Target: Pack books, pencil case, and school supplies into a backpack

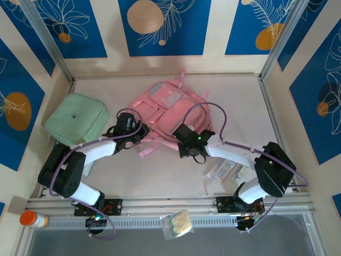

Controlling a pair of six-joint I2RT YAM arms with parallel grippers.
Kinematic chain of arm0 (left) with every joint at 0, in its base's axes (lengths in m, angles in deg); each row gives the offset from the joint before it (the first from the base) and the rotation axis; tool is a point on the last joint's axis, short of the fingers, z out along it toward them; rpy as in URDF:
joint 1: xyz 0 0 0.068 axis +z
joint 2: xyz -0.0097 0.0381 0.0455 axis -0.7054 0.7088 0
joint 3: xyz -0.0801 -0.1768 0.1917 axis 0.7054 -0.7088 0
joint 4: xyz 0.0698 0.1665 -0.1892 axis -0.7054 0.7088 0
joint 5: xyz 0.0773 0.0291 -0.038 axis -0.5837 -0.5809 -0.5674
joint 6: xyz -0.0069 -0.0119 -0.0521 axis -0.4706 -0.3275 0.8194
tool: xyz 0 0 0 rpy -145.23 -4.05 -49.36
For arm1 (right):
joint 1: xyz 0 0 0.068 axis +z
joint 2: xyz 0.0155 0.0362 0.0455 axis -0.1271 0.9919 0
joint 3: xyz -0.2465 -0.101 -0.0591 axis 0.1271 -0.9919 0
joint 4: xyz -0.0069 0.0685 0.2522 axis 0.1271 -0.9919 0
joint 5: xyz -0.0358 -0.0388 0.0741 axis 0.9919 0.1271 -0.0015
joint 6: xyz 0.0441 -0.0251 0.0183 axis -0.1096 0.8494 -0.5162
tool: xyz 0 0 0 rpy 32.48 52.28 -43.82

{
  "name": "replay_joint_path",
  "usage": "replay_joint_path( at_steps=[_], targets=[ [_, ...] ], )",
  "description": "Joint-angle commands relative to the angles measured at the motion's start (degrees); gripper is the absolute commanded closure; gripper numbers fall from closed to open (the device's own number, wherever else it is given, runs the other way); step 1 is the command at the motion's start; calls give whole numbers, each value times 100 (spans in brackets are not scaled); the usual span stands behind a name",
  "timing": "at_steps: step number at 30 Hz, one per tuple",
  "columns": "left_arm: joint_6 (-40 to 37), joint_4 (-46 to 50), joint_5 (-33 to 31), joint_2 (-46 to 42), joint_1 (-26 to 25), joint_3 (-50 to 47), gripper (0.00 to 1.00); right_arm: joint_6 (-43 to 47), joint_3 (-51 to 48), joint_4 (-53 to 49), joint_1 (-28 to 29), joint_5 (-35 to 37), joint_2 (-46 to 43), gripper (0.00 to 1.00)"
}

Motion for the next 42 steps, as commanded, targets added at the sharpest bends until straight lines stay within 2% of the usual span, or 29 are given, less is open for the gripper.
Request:
replay_joint_path(
  at_steps=[1,11,16,21,24,27,33,36,40,42],
  targets=[
    [-91,-446,144,50,51,202,100,333,34,286,-69,-67,148,95],
    [-144,-389,175,81,54,292,100,633,148,631,-96,90,482,83],
    [-140,-419,168,94,49,290,100,845,184,772,-131,31,576,83],
    [-185,-362,174,117,53,341,100,1023,214,722,-113,-55,517,90],
    [-244,-282,153,170,71,435,100,934,286,357,-81,188,422,96],
    [-291,-249,226,267,168,532,100,645,308,-181,-74,394,219,100],
    [-558,4,459,456,495,864,100,-235,56,-1462,-201,571,-377,100],
    [-756,235,502,682,543,1226,100,-213,-21,-1365,-187,190,-547,100],
    [-796,196,1140,1060,590,1712,100,-293,494,-1338,214,46,-356,100],
    [-975,503,1245,1138,597,1950,98,-277,684,-1070,386,-141,-220,100]
  ],
)
